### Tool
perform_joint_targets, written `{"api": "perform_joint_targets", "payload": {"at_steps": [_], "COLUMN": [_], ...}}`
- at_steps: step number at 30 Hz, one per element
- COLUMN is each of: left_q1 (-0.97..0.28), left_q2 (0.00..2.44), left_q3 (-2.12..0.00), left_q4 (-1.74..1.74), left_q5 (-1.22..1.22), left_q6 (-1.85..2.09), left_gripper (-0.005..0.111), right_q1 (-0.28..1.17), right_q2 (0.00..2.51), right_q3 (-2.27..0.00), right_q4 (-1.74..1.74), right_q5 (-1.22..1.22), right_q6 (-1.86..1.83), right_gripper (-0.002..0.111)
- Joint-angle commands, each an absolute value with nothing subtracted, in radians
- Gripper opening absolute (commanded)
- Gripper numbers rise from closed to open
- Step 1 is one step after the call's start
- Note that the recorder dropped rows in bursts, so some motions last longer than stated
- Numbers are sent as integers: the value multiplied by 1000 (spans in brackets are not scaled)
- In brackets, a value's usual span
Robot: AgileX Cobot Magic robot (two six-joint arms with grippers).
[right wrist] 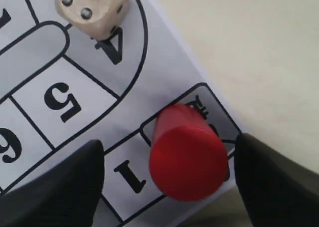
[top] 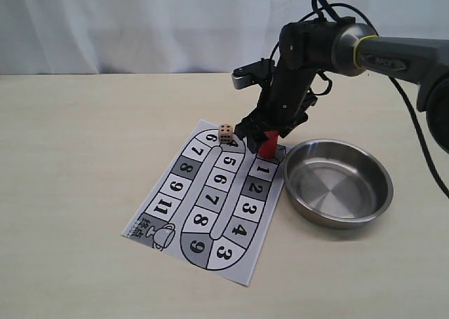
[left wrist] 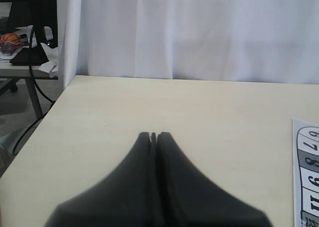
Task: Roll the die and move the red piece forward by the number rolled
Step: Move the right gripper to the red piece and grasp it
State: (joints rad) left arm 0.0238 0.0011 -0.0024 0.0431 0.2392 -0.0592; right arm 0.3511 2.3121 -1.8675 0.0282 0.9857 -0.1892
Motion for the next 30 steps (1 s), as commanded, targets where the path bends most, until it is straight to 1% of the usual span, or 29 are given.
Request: {"api": "perform_joint_targets", "payload": {"at_steps": [1, 2, 6, 11, 12, 30], "left_q1": [24, 24, 24, 24, 24, 24], "left_q2": [0, 0, 0, 0, 0, 0], "left_q3": [0, 0, 0, 0, 0, 0], "left_q4": [44, 44, 44, 42, 42, 42], "left_q5": [228, 228, 228, 234, 232, 232], "left_q6": [-64, -64, -64, -64, -64, -64], "left_gripper": [0, 0, 0, 0, 0, 0], "right_q1": [347, 347, 347, 347, 347, 355], "right_q2": [2316, 2316, 2316, 2316, 2316, 2312], "right_q3": [-1871, -1871, -1871, -1871, -1871, -1871], "right_q4": [21, 21, 21, 21, 21, 66], "right_q5": [976, 976, 976, 976, 976, 984], "right_q6": [-170, -170, -169, -169, -166, -177], "right_gripper": [64, 60, 38, 5, 4, 4]}}
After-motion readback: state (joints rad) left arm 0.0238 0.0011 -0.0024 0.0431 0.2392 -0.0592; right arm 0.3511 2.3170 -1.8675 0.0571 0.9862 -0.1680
